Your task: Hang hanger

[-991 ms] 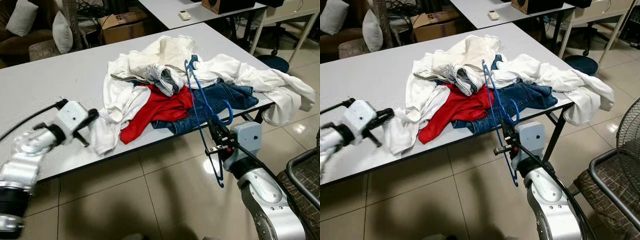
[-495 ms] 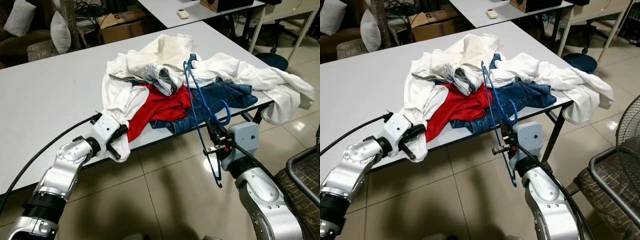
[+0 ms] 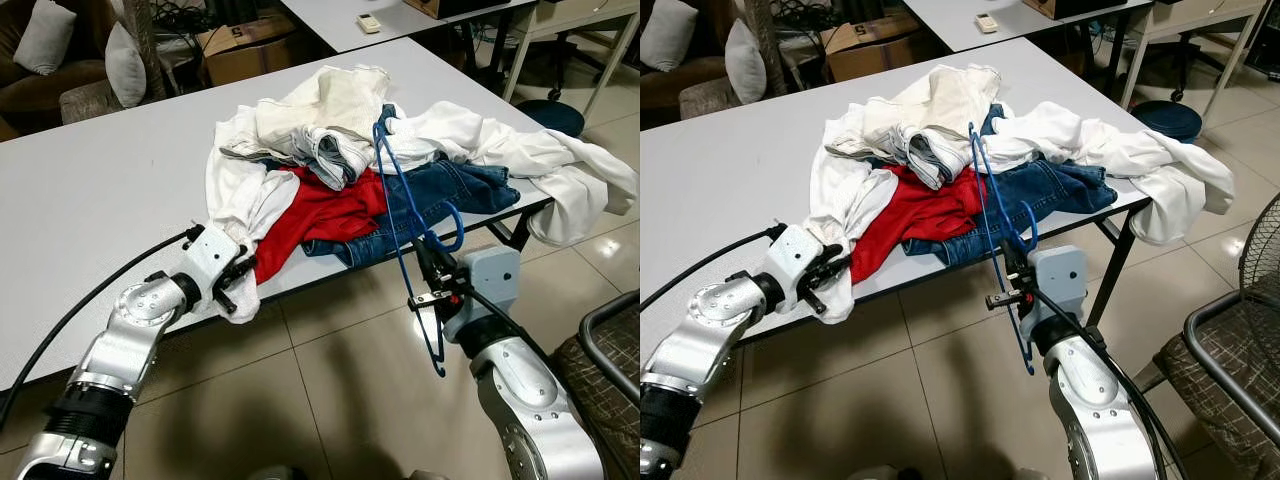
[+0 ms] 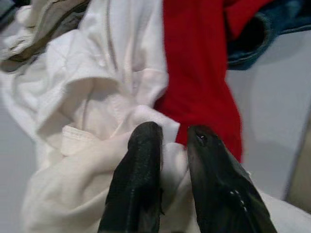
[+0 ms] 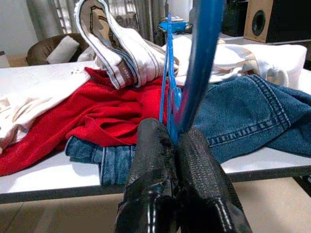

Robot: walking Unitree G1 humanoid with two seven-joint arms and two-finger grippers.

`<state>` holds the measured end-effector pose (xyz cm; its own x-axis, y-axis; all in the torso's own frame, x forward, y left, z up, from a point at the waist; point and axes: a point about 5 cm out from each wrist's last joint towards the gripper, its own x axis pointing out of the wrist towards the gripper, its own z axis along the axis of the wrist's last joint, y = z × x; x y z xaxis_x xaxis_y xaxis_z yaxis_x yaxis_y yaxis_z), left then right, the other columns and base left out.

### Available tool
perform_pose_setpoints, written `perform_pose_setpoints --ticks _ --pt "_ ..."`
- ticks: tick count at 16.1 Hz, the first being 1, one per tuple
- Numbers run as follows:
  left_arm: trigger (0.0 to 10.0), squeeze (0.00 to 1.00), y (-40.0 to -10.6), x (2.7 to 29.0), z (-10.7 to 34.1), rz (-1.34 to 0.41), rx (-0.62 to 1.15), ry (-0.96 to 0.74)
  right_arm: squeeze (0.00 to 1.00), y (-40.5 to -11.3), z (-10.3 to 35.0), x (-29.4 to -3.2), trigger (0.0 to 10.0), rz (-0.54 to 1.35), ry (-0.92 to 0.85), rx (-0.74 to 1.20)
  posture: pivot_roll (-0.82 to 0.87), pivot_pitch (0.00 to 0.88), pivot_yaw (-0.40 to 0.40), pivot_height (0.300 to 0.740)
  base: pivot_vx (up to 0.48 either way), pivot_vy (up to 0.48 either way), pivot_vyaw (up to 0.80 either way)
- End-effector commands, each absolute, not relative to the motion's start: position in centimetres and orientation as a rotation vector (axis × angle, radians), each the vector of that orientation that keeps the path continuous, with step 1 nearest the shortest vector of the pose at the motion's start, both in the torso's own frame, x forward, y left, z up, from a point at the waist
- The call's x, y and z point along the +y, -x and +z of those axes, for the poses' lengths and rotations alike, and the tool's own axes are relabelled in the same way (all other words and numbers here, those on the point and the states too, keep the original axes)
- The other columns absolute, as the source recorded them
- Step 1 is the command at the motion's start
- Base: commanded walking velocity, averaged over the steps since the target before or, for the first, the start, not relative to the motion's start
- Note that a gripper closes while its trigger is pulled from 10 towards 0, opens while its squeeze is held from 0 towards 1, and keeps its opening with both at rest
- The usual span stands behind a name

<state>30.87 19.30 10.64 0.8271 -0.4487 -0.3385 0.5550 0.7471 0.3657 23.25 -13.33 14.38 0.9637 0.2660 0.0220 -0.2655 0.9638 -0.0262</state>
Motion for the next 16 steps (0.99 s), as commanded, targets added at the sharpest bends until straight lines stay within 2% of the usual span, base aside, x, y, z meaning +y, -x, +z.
perform_pose_setpoints --ticks 1,6,7,8,13,16 --pt "10.0 0.00 -31.4 19.7 10.9 -0.489 0.227 -0.504 0.00 -23.3 14.6 -13.1 10.0 0.276 0.018 -0.041 -0.06 0.058 0.151 0.740 0.000 0.000 0.00" --pt "10.0 0.00 -31.8 19.7 10.7 -0.412 0.240 -0.544 0.00 -23.5 14.7 -13.3 10.0 0.271 0.020 -0.048 -0.06 0.050 0.154 0.740 0.000 0.000 0.00" --pt "4.6 0.00 -31.9 19.9 10.7 -0.401 0.243 -0.551 0.00 -23.5 14.7 -13.3 10.0 0.271 0.020 -0.049 -0.06 0.050 0.154 0.740 0.000 0.000 0.00" --pt "0.0 0.00 -32.0 20.1 10.7 -0.388 0.245 -0.560 0.00 -23.5 14.7 -13.2 10.0 0.271 0.020 -0.051 -0.06 0.044 0.156 0.740 0.000 0.000 0.00" --pt "0.0 0.00 -31.9 21.1 10.5 -0.369 0.269 -0.559 0.00 -23.6 14.7 -13.3 10.0 0.272 0.022 -0.058 -0.07 0.033 0.154 0.740 0.000 0.000 0.00" --pt "0.0 0.00 -32.3 22.2 11.4 -0.298 0.237 -0.424 0.00 -23.7 14.8 -13.3 10.0 0.275 0.024 -0.064 -0.07 0.021 0.149 0.740 0.000 0.000 0.00"
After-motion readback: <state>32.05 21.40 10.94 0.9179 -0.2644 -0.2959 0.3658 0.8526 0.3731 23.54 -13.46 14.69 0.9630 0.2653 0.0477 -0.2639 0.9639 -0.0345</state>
